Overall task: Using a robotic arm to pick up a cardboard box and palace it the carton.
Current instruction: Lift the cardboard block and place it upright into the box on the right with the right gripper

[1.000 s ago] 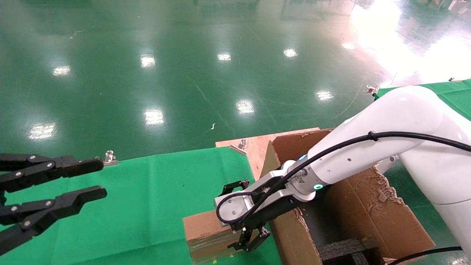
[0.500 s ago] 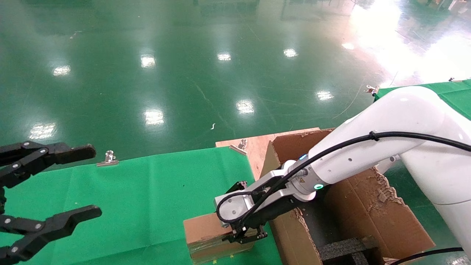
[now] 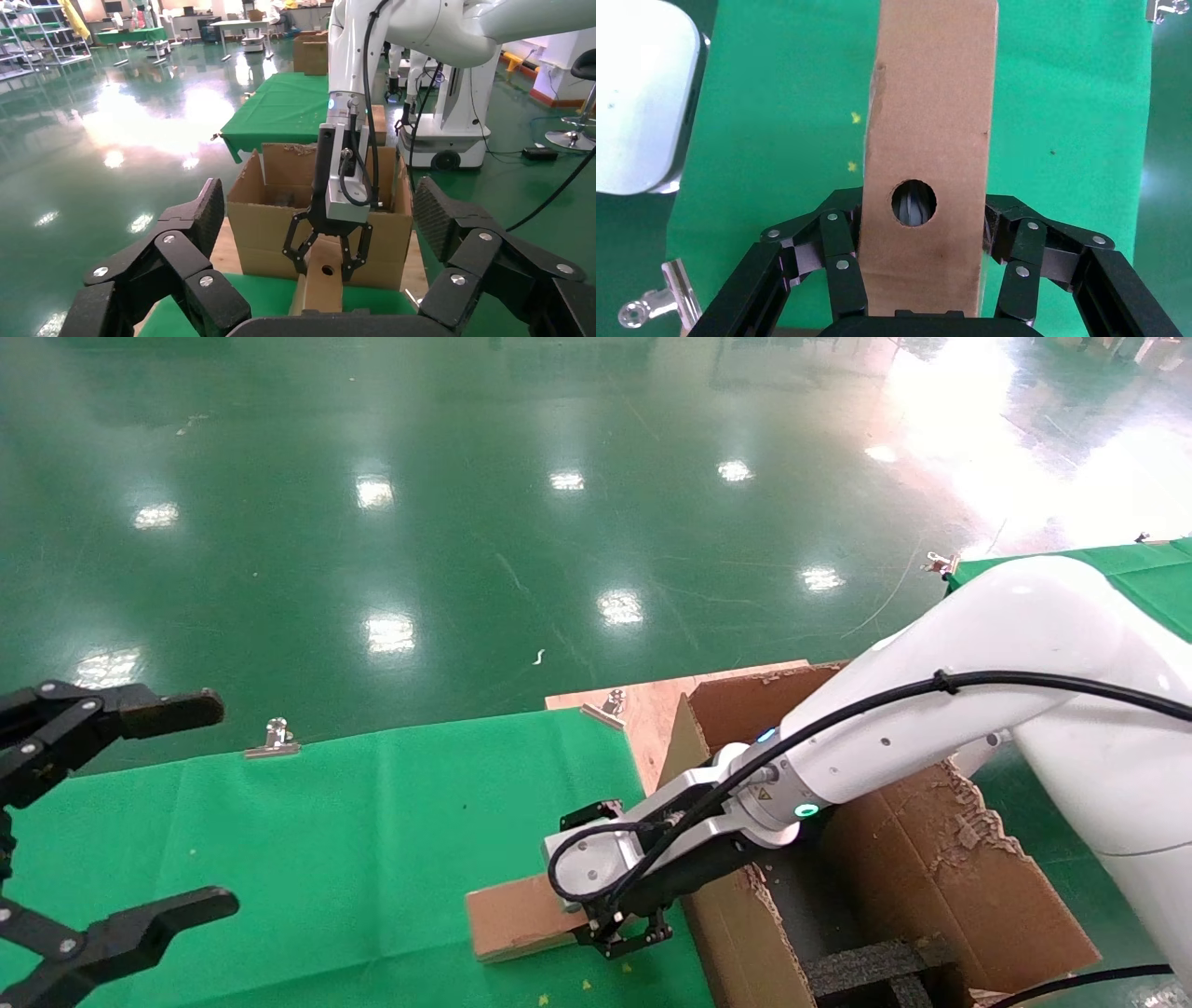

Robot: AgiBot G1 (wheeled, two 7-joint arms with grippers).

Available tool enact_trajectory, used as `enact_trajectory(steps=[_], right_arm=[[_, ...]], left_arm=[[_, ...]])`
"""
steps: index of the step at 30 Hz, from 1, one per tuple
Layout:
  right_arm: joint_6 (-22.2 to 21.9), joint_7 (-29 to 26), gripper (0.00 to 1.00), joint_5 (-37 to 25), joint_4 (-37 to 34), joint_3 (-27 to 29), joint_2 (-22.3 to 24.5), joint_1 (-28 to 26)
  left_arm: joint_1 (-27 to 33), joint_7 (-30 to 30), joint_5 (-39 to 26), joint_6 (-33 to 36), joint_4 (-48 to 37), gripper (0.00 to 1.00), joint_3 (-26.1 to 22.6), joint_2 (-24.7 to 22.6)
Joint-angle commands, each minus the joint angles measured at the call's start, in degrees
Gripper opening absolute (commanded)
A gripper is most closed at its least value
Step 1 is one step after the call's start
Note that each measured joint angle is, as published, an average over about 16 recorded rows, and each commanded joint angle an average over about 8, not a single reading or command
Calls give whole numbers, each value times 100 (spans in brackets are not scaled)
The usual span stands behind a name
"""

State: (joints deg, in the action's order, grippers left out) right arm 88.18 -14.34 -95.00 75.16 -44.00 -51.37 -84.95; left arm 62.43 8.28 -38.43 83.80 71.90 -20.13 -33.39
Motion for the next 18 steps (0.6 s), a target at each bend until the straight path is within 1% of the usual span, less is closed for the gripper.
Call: enact_trajectory(steps=[1,5,8,18], right_arm=[[-5,-5,0,19,-48,2,-7,-11],[70,131,0,147,-247,74,32,-301],[138,316,0,247,-449,125,84,-615],[255,955,0,629,-1333,18,344,-1892]], left_arm=[[0,0,0,0,0,100,0,0],[0,0,0,0,0,100,0,0],[0,0,0,0,0,100,0,0],[0,-1,1,0,0,100,-1,0]])
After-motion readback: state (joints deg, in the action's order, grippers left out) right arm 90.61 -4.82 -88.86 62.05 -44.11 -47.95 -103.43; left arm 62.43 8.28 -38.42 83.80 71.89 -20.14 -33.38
